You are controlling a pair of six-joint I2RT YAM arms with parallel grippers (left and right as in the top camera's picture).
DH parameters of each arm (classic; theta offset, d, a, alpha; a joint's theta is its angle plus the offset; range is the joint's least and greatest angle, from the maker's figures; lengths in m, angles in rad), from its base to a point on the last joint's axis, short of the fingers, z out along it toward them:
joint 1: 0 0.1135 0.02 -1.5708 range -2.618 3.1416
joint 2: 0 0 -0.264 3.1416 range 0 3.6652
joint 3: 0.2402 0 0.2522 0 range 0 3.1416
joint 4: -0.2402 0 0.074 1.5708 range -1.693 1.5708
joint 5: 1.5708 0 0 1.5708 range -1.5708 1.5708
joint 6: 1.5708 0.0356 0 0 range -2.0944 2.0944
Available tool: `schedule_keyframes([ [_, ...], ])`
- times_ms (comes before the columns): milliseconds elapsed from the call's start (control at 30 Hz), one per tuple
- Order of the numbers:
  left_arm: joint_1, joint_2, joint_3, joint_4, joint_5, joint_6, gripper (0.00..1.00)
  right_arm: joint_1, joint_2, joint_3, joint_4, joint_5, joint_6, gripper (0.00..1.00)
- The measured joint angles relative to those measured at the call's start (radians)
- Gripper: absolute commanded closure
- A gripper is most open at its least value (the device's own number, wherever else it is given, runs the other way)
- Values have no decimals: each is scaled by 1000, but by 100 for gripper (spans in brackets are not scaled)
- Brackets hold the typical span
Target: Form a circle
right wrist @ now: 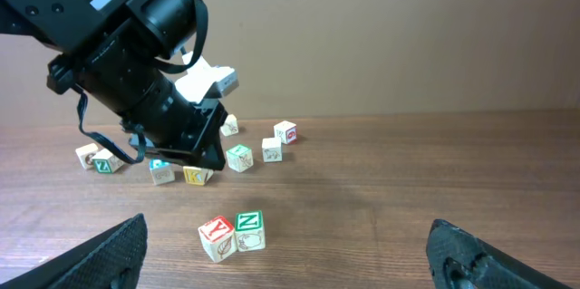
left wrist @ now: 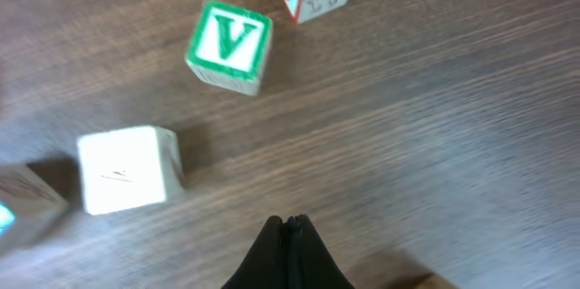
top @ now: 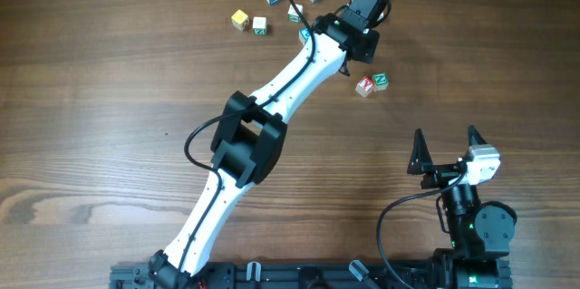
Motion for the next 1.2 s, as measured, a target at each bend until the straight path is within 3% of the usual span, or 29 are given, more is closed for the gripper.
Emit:
schedule_keyframes([
  [367,-19,0,0,-77,105,-161,96,0,0,0,0,0,0,0],
  [733,-26,0,0,-121,207,-209,96,0,0,0,0,0,0,0],
  [1200,-38,0,0,-133,233,-280,96,0,0,0,0,0,0,0],
])
